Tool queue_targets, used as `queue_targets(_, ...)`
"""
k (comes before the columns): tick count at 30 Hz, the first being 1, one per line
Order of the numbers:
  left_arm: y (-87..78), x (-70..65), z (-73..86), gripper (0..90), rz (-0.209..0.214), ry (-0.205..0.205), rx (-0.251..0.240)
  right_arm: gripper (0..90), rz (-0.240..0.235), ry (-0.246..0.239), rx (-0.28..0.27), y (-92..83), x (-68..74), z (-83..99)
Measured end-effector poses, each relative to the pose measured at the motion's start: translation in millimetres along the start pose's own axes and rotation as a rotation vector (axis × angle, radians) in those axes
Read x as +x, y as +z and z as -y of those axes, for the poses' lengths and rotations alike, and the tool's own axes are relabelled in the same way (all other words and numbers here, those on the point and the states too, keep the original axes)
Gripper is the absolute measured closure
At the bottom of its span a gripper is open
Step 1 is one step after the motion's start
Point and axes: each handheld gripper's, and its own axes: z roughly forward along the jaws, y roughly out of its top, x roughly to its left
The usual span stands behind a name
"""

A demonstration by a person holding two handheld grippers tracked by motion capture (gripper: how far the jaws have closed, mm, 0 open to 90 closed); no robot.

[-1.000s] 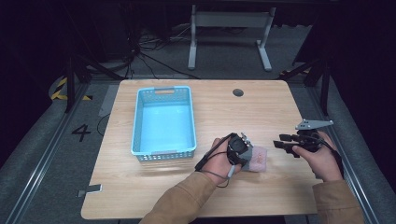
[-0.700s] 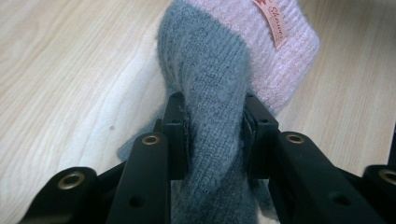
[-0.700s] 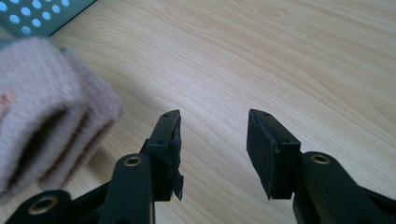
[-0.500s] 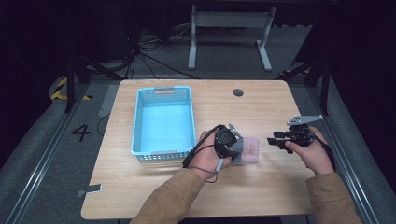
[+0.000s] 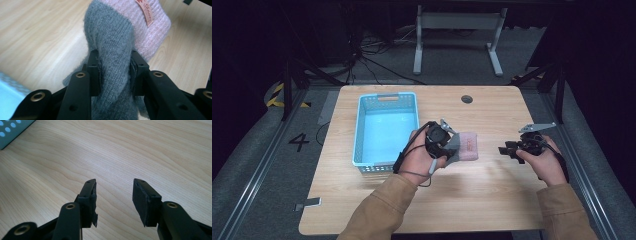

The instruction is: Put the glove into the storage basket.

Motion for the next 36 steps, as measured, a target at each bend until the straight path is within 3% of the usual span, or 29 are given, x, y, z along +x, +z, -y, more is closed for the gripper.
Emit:
queue_targets(21, -47.6, 66.2, 18.6, 67.7, -0.121, -0.117, -0.052, 54.6, 0.003, 0.003, 0.010, 1.0, 1.7, 8.9)
queue_targets(29, -54.9, 94.9, 32.4, 67.7, -0.172, -0.170, -0.056, 54.3, 0.008, 0.007, 0.012, -0.8, 1.7, 13.2)
queue_targets(36, -60.8, 115.5, 40.4, 67.4, -0.209, -0.189, -0.058, 53.9, 0.009, 0.012, 0.017, -1.5, 0.6, 17.5)
